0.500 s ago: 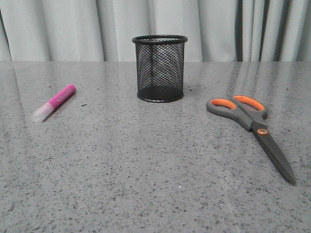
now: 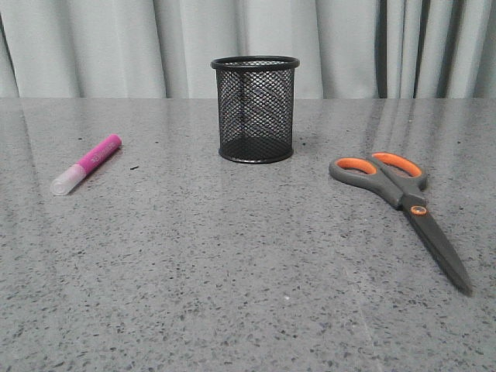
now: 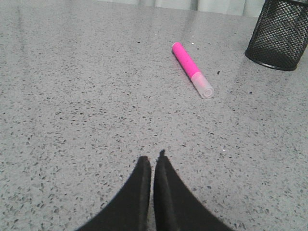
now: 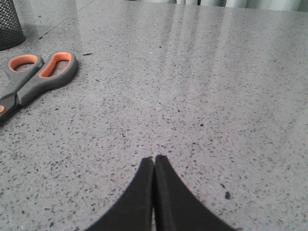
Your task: Put pen and scissors into bin
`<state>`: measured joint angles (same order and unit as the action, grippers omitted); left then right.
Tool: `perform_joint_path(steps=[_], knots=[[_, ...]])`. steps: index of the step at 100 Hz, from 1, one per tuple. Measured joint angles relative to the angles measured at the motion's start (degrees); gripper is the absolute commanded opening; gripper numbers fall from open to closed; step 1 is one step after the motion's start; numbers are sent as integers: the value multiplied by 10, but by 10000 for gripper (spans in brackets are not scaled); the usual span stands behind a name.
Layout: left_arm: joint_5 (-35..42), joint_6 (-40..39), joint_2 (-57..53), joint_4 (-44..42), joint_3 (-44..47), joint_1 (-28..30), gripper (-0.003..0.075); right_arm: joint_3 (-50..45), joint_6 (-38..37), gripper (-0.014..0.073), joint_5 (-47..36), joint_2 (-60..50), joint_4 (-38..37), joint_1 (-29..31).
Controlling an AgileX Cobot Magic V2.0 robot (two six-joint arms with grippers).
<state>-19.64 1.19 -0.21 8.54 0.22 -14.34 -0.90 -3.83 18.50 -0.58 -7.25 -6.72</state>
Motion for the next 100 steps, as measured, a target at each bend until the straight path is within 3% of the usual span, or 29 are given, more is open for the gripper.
perform_joint_path(steps=[33,47,59,80,90,100], knots=[[0,0,0,0,0,0,-20,0,0,-67,0,0,-1,0],[0,0,0,0,0,0,-20,0,0,-67,-17,0,-79,0],[0,0,0,0,0,0,-20,0,0,-67,-106,0,-137,0],[0,0,0,-1,0,0,-20,0,-8,-67,-337,0,-146,0],[0,0,0,-1,0,0,-20,0,-76,-67,-393,0,-119,0],[0,0,0,-1,0,0,-20,0,-172,-67,-376,0,-81,0]])
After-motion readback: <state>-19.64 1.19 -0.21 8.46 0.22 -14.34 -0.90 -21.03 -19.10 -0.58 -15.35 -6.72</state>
